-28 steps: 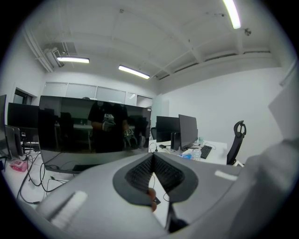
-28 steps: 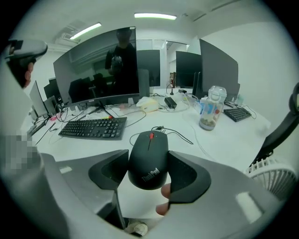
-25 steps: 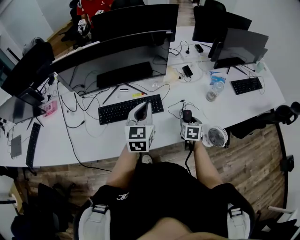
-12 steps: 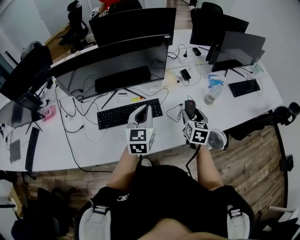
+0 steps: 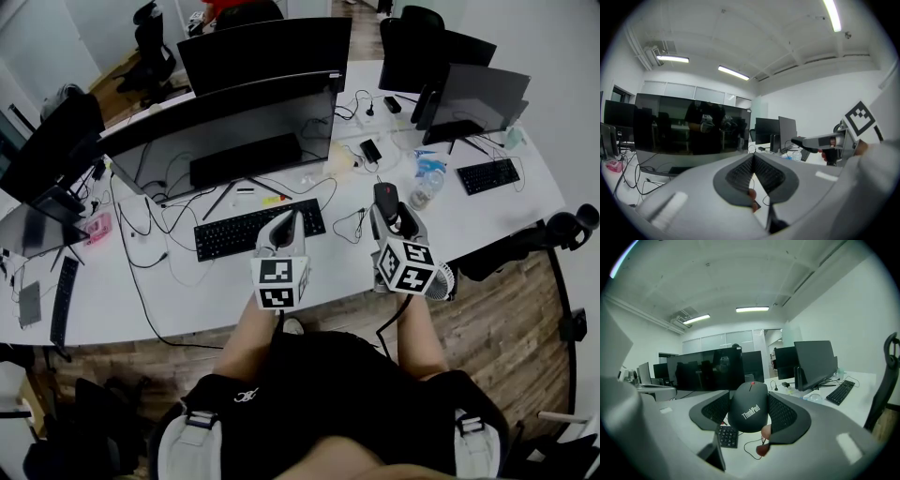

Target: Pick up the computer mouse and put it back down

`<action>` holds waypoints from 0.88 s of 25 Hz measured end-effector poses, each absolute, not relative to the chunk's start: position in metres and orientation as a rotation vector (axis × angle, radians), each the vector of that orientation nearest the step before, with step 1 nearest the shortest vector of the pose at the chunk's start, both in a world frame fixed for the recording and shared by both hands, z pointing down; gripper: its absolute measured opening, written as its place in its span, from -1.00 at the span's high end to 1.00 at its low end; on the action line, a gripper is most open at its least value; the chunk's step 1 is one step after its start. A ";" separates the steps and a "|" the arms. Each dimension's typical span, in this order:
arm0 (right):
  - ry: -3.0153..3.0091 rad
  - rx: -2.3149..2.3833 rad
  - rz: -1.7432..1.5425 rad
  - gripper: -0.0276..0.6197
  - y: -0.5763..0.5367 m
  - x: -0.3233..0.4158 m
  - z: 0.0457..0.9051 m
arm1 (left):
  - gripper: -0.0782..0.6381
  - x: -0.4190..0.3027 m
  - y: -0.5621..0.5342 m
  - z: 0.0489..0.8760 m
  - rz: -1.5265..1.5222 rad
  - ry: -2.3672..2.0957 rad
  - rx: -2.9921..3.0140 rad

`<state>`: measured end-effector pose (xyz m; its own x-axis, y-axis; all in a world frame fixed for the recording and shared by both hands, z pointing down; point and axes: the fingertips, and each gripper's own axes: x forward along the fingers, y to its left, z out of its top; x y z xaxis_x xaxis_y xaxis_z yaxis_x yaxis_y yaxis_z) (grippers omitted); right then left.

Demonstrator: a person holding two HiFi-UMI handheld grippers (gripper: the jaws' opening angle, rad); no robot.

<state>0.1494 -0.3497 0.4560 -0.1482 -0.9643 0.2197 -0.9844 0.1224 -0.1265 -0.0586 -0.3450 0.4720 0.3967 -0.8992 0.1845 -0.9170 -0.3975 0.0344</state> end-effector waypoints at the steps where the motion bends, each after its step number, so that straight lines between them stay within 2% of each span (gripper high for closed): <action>1: -2.297 1.996 0.360 0.09 -0.349 0.149 0.453 | 0.64 -0.059 -0.345 0.472 0.205 -1.644 2.516; 12: -2.348 2.025 0.241 0.10 -0.345 0.146 0.416 | 0.64 -0.056 -0.345 0.470 0.208 -1.647 2.517; 22: -2.298 1.960 0.291 0.11 -0.352 0.143 0.452 | 0.64 -0.056 -0.343 0.468 0.210 -1.665 2.506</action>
